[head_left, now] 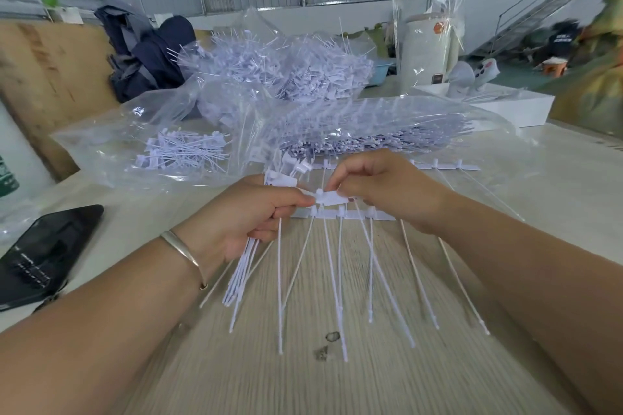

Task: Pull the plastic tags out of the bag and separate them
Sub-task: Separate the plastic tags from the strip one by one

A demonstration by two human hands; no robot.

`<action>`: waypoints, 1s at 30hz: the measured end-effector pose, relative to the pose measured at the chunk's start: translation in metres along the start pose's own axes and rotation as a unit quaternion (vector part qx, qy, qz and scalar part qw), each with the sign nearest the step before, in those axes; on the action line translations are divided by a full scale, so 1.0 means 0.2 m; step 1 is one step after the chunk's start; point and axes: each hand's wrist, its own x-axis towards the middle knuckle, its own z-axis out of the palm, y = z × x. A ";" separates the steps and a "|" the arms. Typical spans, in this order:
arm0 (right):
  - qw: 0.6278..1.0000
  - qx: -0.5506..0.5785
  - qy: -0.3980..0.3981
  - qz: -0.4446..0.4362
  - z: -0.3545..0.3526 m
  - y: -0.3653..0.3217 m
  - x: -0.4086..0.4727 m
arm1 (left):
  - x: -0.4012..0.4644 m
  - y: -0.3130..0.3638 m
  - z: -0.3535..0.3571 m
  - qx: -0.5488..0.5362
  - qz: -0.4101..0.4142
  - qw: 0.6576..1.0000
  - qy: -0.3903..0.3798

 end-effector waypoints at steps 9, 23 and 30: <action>0.996 -0.034 0.060 0.061 -0.06 0.00 -0.01 | 0.01 -0.02 -0.03 0.003 -0.003 1.000 0.017; 0.997 -0.036 0.023 0.064 0.05 0.03 0.01 | 0.01 -0.03 0.02 -0.089 -0.059 0.992 -0.070; 0.999 0.009 0.037 0.021 0.06 0.03 0.01 | 0.01 -0.03 0.01 -0.082 -0.037 0.995 -0.036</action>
